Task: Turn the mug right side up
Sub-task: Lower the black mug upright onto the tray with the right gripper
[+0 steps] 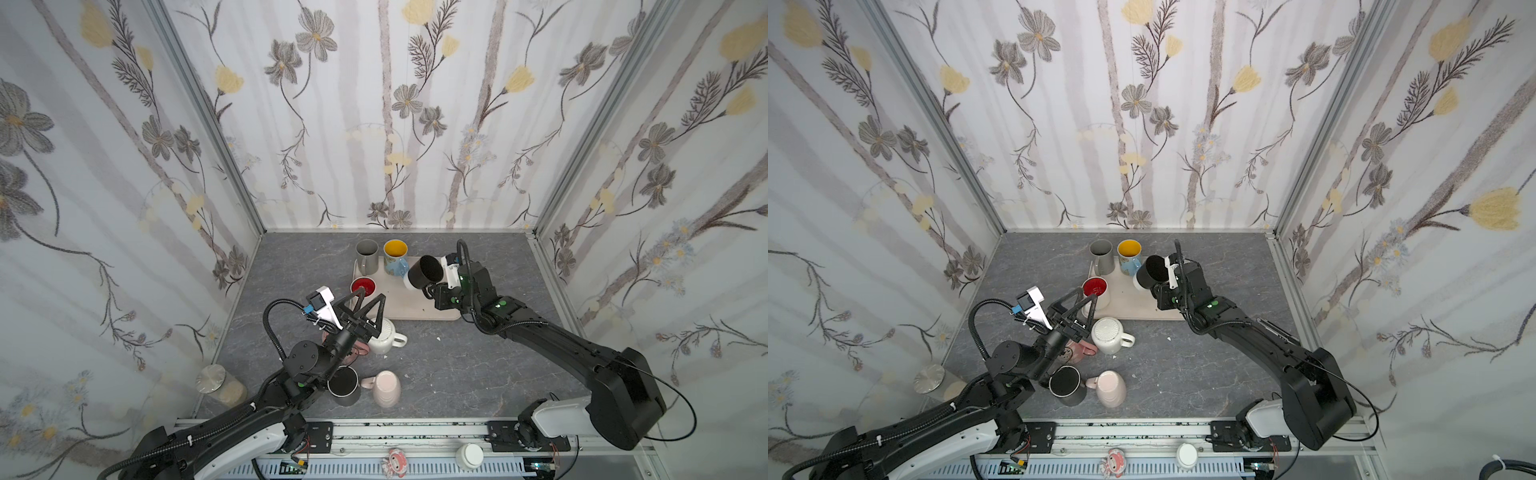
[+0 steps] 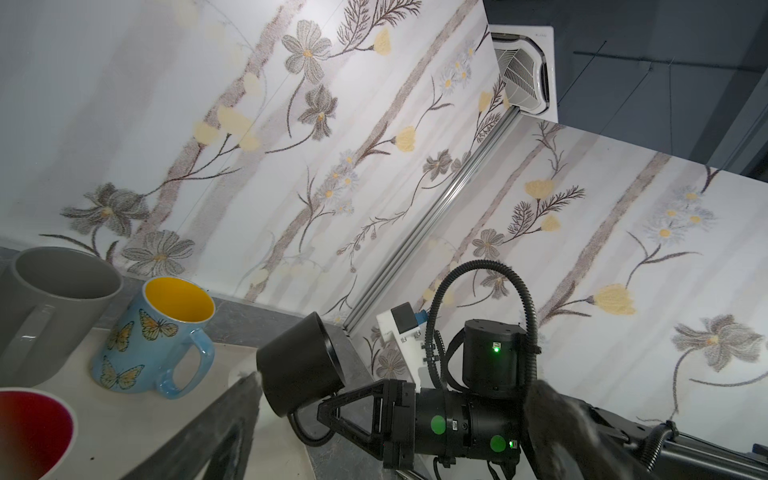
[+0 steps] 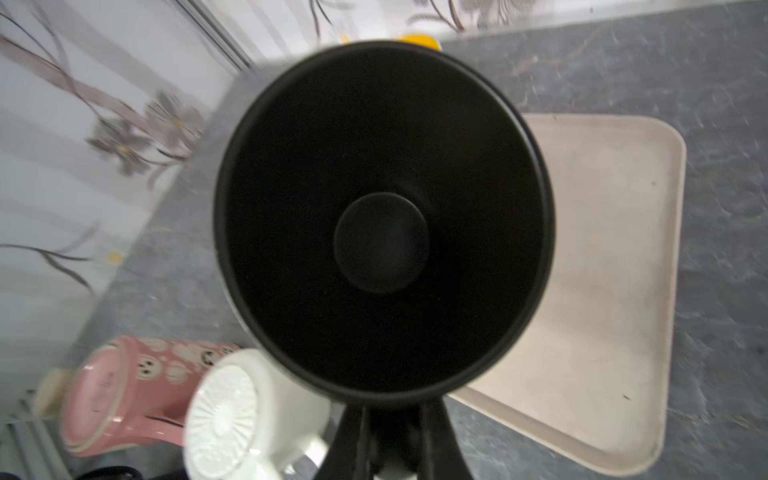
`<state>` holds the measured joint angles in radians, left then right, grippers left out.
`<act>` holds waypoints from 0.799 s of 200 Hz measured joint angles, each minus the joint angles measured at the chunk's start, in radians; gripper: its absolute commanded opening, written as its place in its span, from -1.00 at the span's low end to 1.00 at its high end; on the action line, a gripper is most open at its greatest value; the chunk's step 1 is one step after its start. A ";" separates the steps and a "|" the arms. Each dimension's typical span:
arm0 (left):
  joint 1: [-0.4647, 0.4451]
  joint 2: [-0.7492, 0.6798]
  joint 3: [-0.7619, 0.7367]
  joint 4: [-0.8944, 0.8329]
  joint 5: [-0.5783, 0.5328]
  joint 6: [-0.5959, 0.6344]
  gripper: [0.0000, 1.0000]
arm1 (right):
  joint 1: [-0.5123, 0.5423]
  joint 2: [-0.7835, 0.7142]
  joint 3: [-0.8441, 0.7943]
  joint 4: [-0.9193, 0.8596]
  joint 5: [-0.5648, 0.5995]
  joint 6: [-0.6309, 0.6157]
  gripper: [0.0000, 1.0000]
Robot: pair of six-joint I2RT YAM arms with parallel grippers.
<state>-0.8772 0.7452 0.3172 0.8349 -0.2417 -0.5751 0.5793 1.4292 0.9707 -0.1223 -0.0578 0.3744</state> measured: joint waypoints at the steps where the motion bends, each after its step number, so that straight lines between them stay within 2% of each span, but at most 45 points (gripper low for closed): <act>1: 0.000 -0.001 0.000 -0.002 -0.001 0.000 1.00 | 0.000 0.003 0.003 -0.003 0.002 -0.002 -1.00; 38: 0.000 -0.042 -0.008 -0.057 -0.021 0.019 1.00 | -0.051 0.166 0.161 -0.095 0.117 -0.087 -1.00; 80: 0.000 -0.081 -0.017 -0.103 -0.027 0.022 1.00 | -0.090 0.359 0.303 -0.154 0.185 -0.142 -1.00; 160: 0.001 -0.111 -0.026 -0.130 -0.035 0.029 1.00 | -0.096 0.544 0.504 -0.189 0.202 -0.196 -1.00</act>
<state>-0.8761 0.6346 0.2916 0.7048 -0.2764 -0.5461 0.4831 1.9728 1.4750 -0.3111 0.1440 0.1783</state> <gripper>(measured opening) 0.999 0.113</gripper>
